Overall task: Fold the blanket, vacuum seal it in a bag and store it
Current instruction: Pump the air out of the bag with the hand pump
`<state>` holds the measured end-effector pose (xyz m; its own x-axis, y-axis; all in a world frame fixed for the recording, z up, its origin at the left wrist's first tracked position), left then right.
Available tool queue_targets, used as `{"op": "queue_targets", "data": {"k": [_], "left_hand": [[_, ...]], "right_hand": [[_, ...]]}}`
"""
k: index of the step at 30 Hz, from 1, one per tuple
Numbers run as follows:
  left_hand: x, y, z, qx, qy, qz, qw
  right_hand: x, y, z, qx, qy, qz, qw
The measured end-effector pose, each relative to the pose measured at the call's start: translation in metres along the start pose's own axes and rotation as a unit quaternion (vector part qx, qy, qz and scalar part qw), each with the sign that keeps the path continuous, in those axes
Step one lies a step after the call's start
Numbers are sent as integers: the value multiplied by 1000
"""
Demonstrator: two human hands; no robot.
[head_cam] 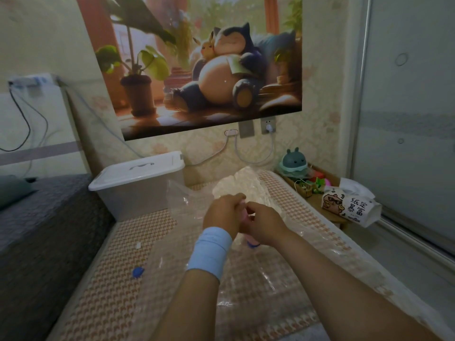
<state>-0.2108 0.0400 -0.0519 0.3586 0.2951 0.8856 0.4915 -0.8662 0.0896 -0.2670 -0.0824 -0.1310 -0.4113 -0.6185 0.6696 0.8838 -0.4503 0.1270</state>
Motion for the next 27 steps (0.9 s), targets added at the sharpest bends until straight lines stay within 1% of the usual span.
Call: {"op": "queue_targets", "data": {"k": [1,3,6,8,9,11,13,14,16,17,18,19,20,22,24,26,27], "left_hand": [[-2,1,2,5,13,11,1000],[10,-2,-4,-12,35,-17,999],[48,-18,-23,-46,32,-117,992],[71,-31,-35,-81,40,-201,976],[78,-35,-38,-96,34,-231,968],[83,-34,-39,-114,16,-261,958],[71,-24,-31,-102,0,-247,964],[60,-18,-24,-78,-22,-211,974],[32,-7,-9,-34,-62,-98,993],[19,-5,-3,-17,-59,-47,997],[10,-3,3,-3,-46,-12,999],[7,-2,6,5,-28,4,1000],[7,-2,6,5,-15,4,1000],[23,-6,-3,-17,6,-35,999],[51,-17,-19,-47,26,-109,993],[76,-30,-35,-78,55,-194,976],[85,-36,-40,-92,56,-222,969]], "right_hand": [[-1,-1,-1,0,6,0,1000],[0,-2,-2,0,17,3,1000],[3,-3,-2,5,22,-2,1000],[4,-1,-1,9,29,-5,1000],[4,0,0,8,29,-4,1000],[3,1,0,9,28,-5,1000],[2,2,0,9,27,-1,1000],[1,3,0,8,25,2,1000],[0,2,3,0,15,5,1000],[-1,0,4,-2,6,4,1000],[-2,-1,6,0,-1,2,1000],[-3,-3,7,2,-3,3,1000],[-4,-3,6,4,2,2,1000],[-3,-5,5,2,15,-6,1000],[1,-4,2,2,22,-9,1000],[3,-3,1,5,31,-10,999],[2,-3,1,6,33,-10,999]]}}
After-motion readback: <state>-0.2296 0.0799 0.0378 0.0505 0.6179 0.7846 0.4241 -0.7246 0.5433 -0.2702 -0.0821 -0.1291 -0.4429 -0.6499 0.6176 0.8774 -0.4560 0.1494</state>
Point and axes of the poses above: each hand's wrist, its own y-axis towards the middle knuckle, its own x-axis out of the back of the hand, z = x × y, the point moved 1 cm from there along y, towards the middle knuckle, and after that the axes turned 15 degrees about z, right-handed, at the moved point
